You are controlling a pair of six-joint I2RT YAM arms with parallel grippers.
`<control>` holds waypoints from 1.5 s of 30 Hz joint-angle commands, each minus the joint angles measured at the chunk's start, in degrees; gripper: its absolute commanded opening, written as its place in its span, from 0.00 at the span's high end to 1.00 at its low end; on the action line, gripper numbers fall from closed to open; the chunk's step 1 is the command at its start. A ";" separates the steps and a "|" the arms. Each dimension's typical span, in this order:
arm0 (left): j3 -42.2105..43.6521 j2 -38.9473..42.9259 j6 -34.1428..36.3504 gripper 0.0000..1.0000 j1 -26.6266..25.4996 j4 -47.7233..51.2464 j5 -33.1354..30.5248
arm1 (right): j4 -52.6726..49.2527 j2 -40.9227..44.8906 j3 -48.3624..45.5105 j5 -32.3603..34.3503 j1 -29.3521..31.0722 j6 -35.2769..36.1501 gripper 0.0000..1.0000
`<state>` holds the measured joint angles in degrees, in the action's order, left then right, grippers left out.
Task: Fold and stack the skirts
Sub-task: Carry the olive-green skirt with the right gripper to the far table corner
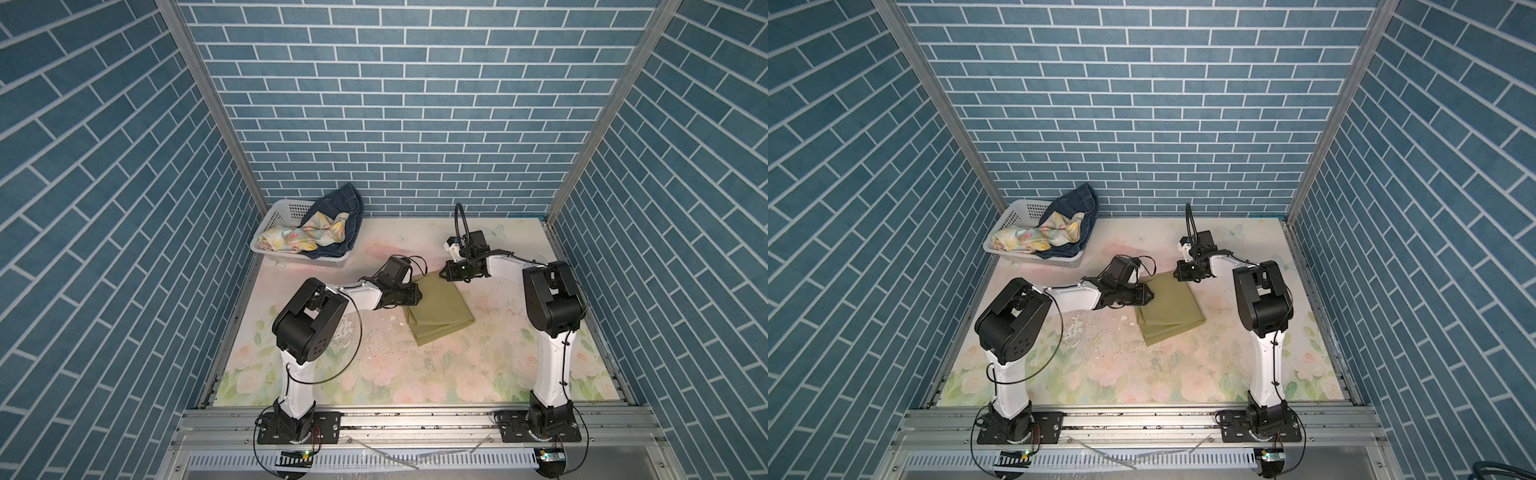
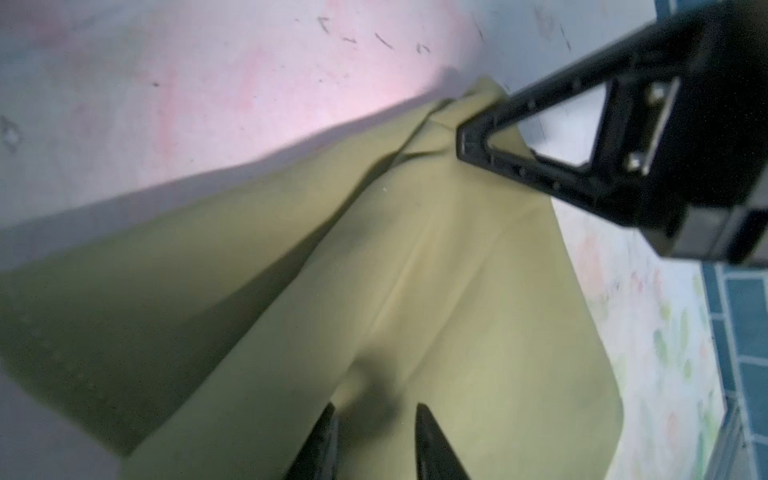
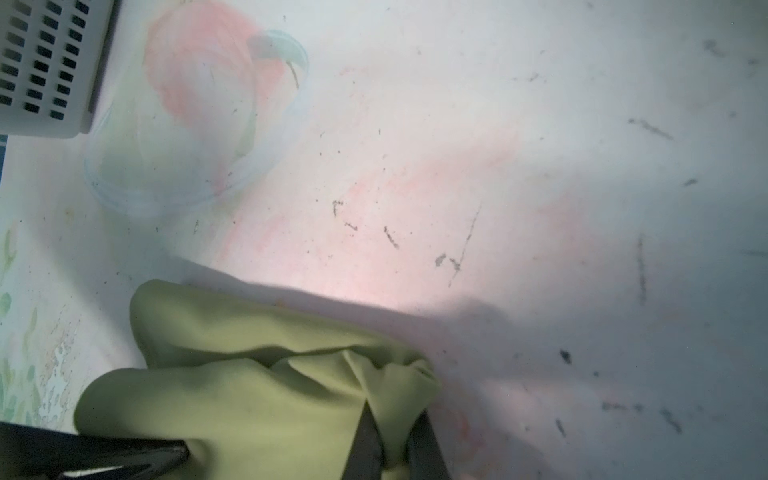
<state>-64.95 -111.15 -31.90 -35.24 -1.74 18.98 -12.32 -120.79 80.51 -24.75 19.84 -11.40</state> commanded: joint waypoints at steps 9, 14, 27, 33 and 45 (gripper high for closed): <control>4.59 16.93 1.88 0.27 2.99 5.69 -1.14 | 5.75 1.69 4.47 16.45 -13.94 -22.15 1.00; 6.96 19.03 1.39 0.27 3.32 5.45 -1.76 | 12.46 2.78 4.16 23.60 -22.57 -35.19 1.00; 8.07 18.27 0.24 0.27 4.78 4.33 -0.89 | 15.00 -1.24 9.21 53.73 -25.94 -61.40 1.00; 8.79 18.08 0.00 0.27 6.28 3.98 0.08 | 13.64 -3.92 11.15 58.08 -26.08 -70.32 1.00; 8.52 18.69 0.51 0.28 8.00 5.27 0.51 | 8.75 -10.57 16.92 55.80 -25.37 -76.81 1.00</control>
<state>-56.73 -92.51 -31.70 -27.68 2.87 19.20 -1.41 -131.00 94.24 30.65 -6.02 -84.40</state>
